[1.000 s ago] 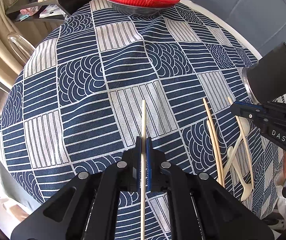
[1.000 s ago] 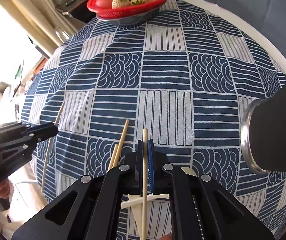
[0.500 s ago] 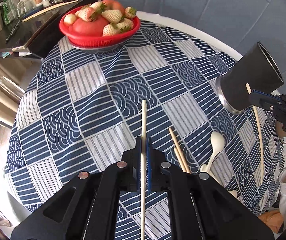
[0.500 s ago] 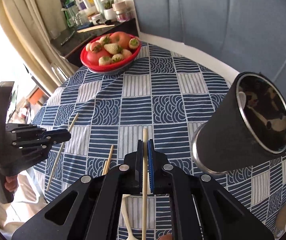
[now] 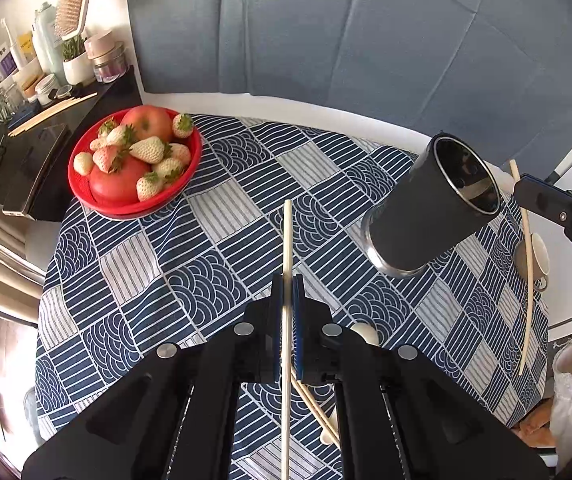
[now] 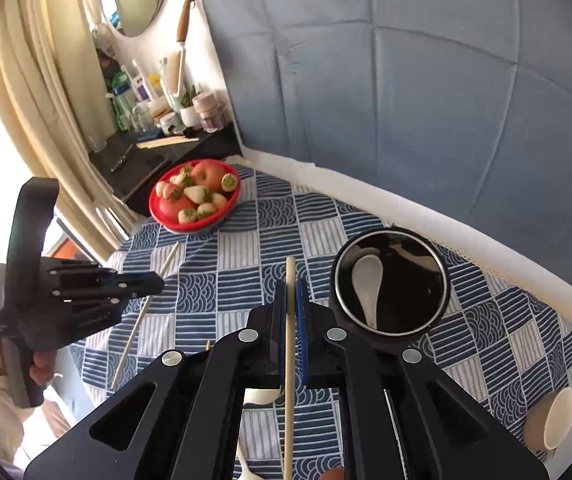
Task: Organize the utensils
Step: 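Lift both chopsticks upright and carry them over the black holder, then drop the chopsticks into the holder by opening both tools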
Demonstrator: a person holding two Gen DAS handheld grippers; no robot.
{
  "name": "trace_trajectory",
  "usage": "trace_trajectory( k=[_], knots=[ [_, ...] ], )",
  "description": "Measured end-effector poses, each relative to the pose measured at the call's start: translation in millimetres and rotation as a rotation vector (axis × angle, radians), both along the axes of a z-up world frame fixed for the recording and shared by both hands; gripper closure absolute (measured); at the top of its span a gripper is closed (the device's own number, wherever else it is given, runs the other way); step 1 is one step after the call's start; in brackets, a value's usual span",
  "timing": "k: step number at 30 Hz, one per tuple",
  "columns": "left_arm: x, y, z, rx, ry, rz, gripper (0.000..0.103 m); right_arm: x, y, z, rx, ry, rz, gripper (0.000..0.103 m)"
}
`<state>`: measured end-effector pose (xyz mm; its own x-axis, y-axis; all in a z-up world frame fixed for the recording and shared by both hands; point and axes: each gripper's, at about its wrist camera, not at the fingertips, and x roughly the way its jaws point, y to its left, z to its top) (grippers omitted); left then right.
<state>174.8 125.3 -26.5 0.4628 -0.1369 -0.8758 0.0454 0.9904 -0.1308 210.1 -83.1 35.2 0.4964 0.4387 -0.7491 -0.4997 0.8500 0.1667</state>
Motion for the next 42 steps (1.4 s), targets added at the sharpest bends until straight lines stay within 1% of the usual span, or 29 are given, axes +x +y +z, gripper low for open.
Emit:
trace_trajectory(
  k=[4,7,10,15,19,21,24,29,36,39,42],
  knots=[
    [7.4,-16.9,13.4,0.011,-0.016,-0.015,0.098,3.5,-20.3,17.6,0.029,-0.037,-0.022,0.098],
    [13.0,-30.4,24.7,0.040,-0.037,-0.018,0.098,5.2,-32.4,26.9,0.044,-0.057,-0.022,0.098],
    [17.7,-43.8,36.3,0.048,-0.063,-0.022,0.098,6.1,-42.2,35.3,0.049,-0.082,-0.017,0.098],
    [28.8,-66.3,48.1,0.071,-0.077,-0.042,0.098,11.8,-59.7,47.8,0.075,-0.127,-0.017,0.098],
    [42.2,-82.8,55.8,0.101,-0.082,-0.054,0.098,19.5,-75.8,55.6,0.128,-0.157,0.003,0.098],
    [49.0,-88.8,62.2,0.092,-0.089,-0.056,0.098,23.8,-80.9,59.8,0.136,-0.190,0.014,0.098],
    [58.6,-98.6,73.3,0.089,-0.117,-0.057,0.098,31.8,-88.8,65.4,0.184,-0.216,0.035,0.098],
    [76.1,-117.5,90.0,0.114,-0.159,-0.067,0.098,46.9,-98.2,69.4,0.255,-0.257,0.067,0.098],
    [101.7,-137.0,103.7,0.076,-0.201,-0.088,0.098,67.6,-104.6,70.0,0.323,-0.282,0.097,0.098],
    [113.2,-145.1,104.3,0.067,-0.216,-0.096,0.098,78.9,-106.6,69.0,0.336,-0.295,0.100,0.098],
    [123.0,-150.3,103.7,0.035,-0.241,-0.103,0.098,88.5,-104.9,66.5,0.352,-0.312,0.116,0.098]
  ],
)
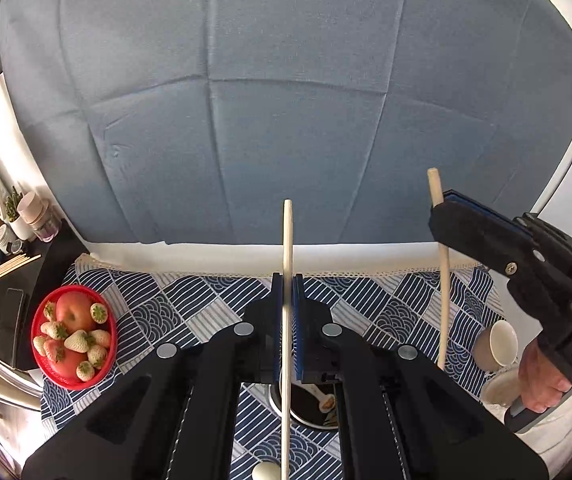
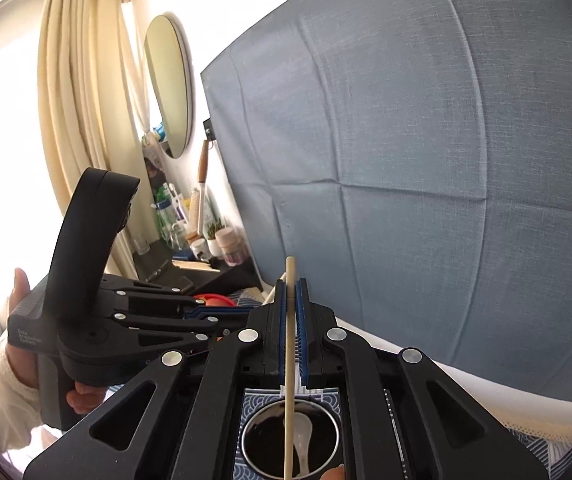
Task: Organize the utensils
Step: 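Drop the chopsticks into the holder by opening both tools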
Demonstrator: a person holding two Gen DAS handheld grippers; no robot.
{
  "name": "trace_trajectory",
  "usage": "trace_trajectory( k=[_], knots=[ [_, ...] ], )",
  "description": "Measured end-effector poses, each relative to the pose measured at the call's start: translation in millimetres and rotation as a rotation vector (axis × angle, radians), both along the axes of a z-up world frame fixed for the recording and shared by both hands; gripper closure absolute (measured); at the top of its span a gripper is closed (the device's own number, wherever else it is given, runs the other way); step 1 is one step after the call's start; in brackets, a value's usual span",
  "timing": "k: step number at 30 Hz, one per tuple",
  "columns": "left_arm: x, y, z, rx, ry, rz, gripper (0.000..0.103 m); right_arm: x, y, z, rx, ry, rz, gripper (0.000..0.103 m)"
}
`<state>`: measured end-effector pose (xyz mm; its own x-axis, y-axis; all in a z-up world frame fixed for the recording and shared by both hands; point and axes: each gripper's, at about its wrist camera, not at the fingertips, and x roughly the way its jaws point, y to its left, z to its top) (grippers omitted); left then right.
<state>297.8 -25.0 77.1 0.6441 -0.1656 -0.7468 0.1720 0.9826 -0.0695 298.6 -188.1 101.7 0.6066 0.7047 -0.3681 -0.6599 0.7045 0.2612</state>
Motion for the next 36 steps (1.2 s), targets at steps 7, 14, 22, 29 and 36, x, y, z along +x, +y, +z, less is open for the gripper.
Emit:
trace_trajectory(
  k=[7,14,22,29,36],
  knots=[
    [13.3,-7.6,-4.7,-0.086,-0.080,-0.017,0.098,18.6,1.5,-10.9,0.055,-0.025,0.010,0.098],
    [21.6,-8.3,-15.1,-0.174,-0.129,-0.038,0.098,29.0,3.1,-22.0,0.107,-0.046,0.032,0.098],
    [19.4,-8.1,-52.9,-0.192,-0.155,-0.045,0.098,27.1,7.4,-50.6,0.148,-0.049,0.056,0.098],
    [3.6,1.9,-83.7,-0.203,-0.105,-0.010,0.098,23.3,3.6,-82.8,0.092,0.036,0.039,0.098],
    [-16.6,-1.1,-87.5,-0.117,-0.096,0.008,0.098,12.3,1.3,-88.6,0.014,0.063,0.053,0.098]
  ],
)
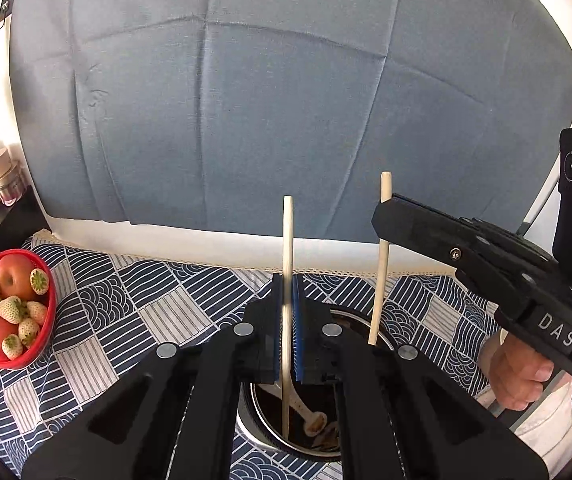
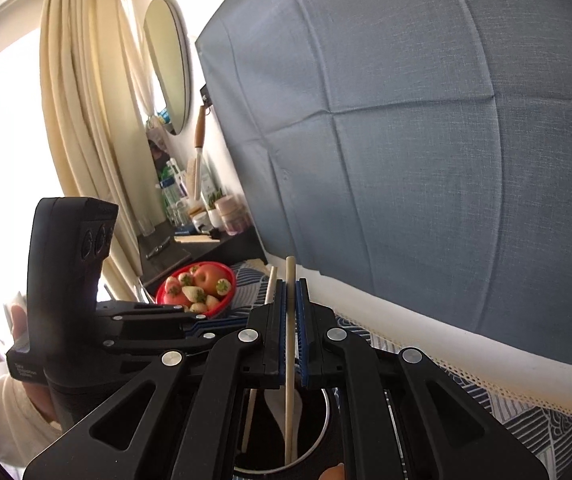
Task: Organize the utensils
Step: 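Drop the chopsticks into the holder by opening both tools, then move both open tools away from the holder toward the white spoons on the cloth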
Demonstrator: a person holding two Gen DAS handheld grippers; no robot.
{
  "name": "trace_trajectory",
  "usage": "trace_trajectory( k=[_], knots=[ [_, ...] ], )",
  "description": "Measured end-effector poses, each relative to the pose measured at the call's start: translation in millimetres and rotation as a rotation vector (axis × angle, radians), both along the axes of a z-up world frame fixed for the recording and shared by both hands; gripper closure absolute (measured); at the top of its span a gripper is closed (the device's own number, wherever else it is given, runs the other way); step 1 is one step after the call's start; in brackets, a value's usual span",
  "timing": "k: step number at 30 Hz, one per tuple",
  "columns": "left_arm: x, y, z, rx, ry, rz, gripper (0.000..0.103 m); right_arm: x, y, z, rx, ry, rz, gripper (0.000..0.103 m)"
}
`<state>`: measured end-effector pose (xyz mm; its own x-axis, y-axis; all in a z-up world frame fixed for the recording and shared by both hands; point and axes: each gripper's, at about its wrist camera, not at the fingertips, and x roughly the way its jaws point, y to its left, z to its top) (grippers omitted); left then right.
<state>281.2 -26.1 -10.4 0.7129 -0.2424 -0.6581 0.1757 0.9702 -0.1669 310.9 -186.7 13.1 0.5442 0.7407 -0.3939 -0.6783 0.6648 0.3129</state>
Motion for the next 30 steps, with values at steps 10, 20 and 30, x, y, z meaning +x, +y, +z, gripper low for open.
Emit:
trace_trajectory(
  k=[10,20,30],
  knots=[
    [-32.3,18.4,20.0,0.053,-0.035,0.097,0.016,-21.2,-20.7,19.4,-0.054,-0.073,-0.059,0.014],
    [-73.0,52.8,22.8,0.112,0.002,0.236,0.006,-29.5,-25.8,30.5,-0.130,-0.068,-0.077,0.008],
    [-119.5,82.9,4.8,0.123,0.073,0.361,0.006,-51.3,-0.5,9.8,-0.203,-0.022,0.029,0.008]
  ],
)
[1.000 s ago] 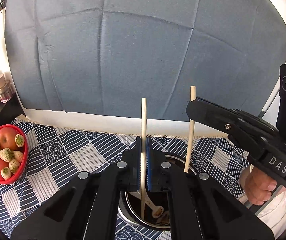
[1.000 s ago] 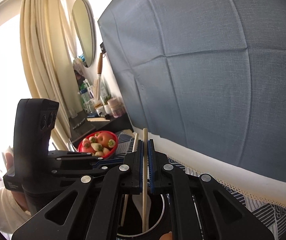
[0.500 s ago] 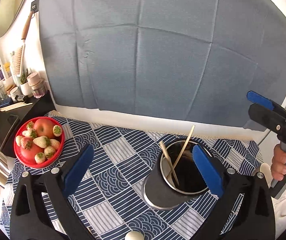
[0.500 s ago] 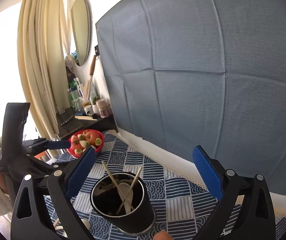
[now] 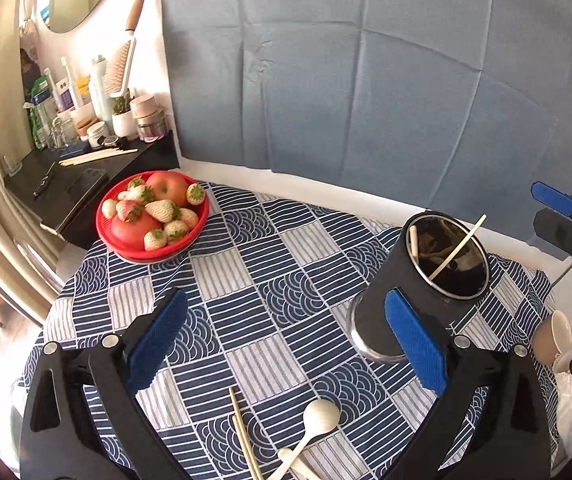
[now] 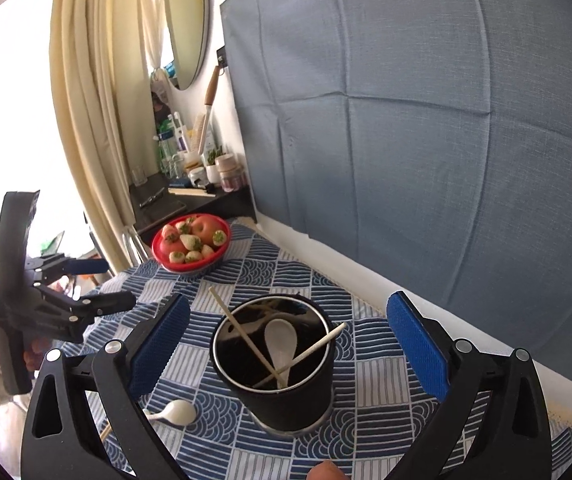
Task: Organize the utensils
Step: 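Move both open tools away from the holder toward the white spoons on the cloth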
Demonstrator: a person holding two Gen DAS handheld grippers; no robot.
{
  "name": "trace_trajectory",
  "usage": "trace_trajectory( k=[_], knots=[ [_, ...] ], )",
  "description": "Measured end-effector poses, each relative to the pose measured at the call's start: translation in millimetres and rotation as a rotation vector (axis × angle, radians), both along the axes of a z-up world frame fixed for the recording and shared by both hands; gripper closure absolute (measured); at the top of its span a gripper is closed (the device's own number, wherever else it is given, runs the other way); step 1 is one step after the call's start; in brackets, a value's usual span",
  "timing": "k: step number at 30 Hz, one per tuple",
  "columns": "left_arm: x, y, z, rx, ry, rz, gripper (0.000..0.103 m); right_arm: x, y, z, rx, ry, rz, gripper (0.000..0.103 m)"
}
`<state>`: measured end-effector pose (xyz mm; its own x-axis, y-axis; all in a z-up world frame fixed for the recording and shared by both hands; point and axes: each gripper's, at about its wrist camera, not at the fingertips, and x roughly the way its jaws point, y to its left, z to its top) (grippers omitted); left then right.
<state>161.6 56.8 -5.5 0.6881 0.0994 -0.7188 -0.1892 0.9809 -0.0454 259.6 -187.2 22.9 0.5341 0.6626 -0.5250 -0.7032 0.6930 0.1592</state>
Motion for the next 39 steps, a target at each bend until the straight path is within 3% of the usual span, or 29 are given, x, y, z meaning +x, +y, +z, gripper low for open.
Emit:
trace_trajectory(
  k=[10,18,26,39],
  knots=[
    [-30.1,30.2,-13.3,0.014,0.048,0.042,0.006,-36.6,31.4,-16.0,-0.095,0.047,0.053,0.008],
    [-46.8,55.6,-20.5,-0.040,0.067,0.034,0.006,-65.5,54.3,-38.0,-0.170,0.129,0.061,0.008],
    [-64.0,75.4,-30.1,-0.050,0.091,0.018,0.006,-90.1,78.0,-67.7,-0.256,0.195,0.068,0.008],
    [-83.4,109.6,-48.3,-0.080,0.099,0.027,0.006,-140.4,119.9,-129.1,-0.449,0.315,0.181,0.008]
  ],
)
